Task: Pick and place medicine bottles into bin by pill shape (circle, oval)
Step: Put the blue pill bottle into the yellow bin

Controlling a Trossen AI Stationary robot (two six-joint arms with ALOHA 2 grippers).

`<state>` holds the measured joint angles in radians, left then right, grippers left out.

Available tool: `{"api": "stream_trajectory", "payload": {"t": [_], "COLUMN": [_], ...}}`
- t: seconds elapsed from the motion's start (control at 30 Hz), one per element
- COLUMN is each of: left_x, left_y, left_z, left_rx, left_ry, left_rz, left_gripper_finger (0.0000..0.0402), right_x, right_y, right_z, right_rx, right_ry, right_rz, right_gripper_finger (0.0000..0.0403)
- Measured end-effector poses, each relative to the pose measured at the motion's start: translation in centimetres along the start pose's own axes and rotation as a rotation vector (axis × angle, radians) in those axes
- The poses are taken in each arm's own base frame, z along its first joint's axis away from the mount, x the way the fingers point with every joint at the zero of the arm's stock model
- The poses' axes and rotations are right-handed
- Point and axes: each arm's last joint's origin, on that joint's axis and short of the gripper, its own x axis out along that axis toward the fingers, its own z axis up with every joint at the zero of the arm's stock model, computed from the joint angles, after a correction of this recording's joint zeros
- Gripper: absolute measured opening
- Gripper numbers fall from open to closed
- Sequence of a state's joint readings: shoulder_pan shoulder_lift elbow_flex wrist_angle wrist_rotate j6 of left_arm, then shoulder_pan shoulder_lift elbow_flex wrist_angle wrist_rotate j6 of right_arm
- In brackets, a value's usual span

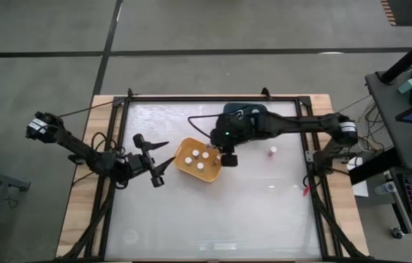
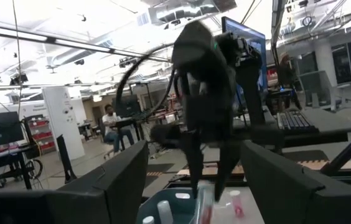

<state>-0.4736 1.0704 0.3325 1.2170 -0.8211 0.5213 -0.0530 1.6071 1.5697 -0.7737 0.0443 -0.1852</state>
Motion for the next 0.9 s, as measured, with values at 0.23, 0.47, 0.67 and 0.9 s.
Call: {"api": "stream_trajectory", "payload": {"t": [0.23, 0.47, 0.67, 0.9], "left_x": [0.0, 0.0, 0.0, 0.0], "left_y": [0.0, -0.1, -0.1, -0.1], "left_z": [0.0, -0.1, -0.1, -0.1], "left_rx": [0.002, 0.01, 0.013, 0.014], "left_ry": [0.002, 0.004, 0.004, 0.004], "left_rz": [-0.001, -0.003, -0.003, -0.003], "left_gripper_finger": [0.024, 0.024, 0.024, 0.024], "right_x": [3.8, 4.9, 5.1, 4.4], "right_y": [-0.2, -0.3, -0.3, -0.3], "right_z": [-0.2, 0.7, 0.8, 0.4], "right_rx": [-0.004, -0.001, 0.005, 0.037], "right_ry": [0.114, 0.206, 0.261, 0.297], "right_rz": [0.114, 0.138, 0.148, 0.15], "right_gripper_finger": [0.0109, 0.0109, 0.0109, 0.0109]}}
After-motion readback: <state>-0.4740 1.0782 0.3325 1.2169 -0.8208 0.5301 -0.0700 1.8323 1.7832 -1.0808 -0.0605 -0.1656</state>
